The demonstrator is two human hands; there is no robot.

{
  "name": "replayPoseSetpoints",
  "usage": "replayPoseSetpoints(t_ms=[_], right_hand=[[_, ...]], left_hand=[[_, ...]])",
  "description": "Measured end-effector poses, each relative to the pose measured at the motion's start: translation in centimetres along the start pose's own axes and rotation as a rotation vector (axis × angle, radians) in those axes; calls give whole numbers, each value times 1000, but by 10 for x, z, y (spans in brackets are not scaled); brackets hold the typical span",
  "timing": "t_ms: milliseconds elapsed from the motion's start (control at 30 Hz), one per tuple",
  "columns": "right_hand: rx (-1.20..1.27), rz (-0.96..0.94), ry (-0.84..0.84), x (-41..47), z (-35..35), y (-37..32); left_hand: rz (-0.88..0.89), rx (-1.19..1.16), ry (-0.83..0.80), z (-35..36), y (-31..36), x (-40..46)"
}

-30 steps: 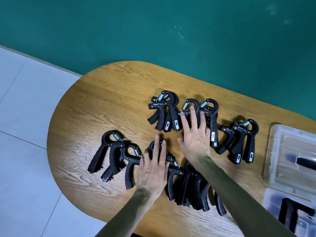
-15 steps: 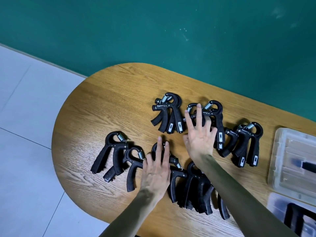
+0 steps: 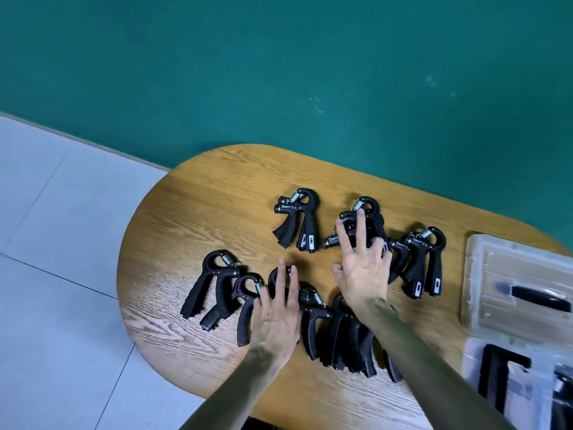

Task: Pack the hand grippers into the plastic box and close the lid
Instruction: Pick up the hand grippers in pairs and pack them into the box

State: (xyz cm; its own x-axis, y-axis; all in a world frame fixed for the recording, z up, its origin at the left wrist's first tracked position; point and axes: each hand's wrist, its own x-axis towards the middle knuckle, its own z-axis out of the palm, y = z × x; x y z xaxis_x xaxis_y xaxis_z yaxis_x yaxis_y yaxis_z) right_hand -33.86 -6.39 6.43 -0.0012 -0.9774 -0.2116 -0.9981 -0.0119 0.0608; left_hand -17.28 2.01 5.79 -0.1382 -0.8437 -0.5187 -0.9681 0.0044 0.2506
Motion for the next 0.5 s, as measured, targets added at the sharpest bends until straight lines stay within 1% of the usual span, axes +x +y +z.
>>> replayPoseSetpoints(t_ms=[133,233,300,500], right_hand=[[57,36,7,-31,-22,-2],[102,68,25,-60,-39,-1],[137,90,34,-79,-47,-1],[262,175,114,-135,-78,6]], left_hand=[[3,28,40,-19,8,-17],[-4,98,103,-40,15,-29],[-10,134,109,-52,20,-36],[-16,128,182,-84,42,-72]])
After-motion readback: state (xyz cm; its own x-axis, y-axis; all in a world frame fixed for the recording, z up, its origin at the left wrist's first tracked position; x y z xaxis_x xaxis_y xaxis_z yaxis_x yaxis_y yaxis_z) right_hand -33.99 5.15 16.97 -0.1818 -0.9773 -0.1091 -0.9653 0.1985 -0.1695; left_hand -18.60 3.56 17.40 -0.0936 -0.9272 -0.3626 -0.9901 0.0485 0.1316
